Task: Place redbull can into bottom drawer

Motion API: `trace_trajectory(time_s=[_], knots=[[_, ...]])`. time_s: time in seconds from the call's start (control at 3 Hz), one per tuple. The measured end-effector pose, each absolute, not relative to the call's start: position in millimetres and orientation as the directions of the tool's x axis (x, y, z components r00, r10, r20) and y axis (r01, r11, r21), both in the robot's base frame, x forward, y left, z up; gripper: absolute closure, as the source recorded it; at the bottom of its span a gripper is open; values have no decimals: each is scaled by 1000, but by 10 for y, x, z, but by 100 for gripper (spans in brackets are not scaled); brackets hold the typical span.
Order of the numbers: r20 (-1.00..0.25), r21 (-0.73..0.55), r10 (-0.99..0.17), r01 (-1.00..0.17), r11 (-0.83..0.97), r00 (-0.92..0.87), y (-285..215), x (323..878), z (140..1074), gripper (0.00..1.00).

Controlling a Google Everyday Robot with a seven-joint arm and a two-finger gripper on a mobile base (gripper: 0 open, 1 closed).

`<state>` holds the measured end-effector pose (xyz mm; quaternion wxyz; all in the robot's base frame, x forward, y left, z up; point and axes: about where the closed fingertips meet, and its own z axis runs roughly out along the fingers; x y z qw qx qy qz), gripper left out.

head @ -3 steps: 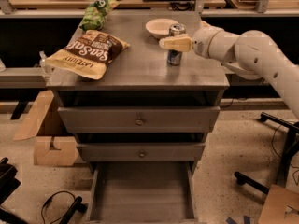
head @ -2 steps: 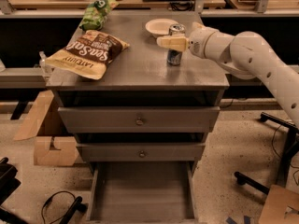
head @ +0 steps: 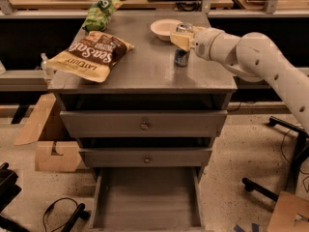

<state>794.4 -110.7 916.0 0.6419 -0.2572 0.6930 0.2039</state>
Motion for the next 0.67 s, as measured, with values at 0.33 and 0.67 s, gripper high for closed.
trace_trajectory(time_s=[0.33,0.67], knots=[[-995,-47,-94,-621,782,-44,-1078,7945,9156,85],[-995,-46,-94,-624,780,-44,-1051,7947,9152,100]])
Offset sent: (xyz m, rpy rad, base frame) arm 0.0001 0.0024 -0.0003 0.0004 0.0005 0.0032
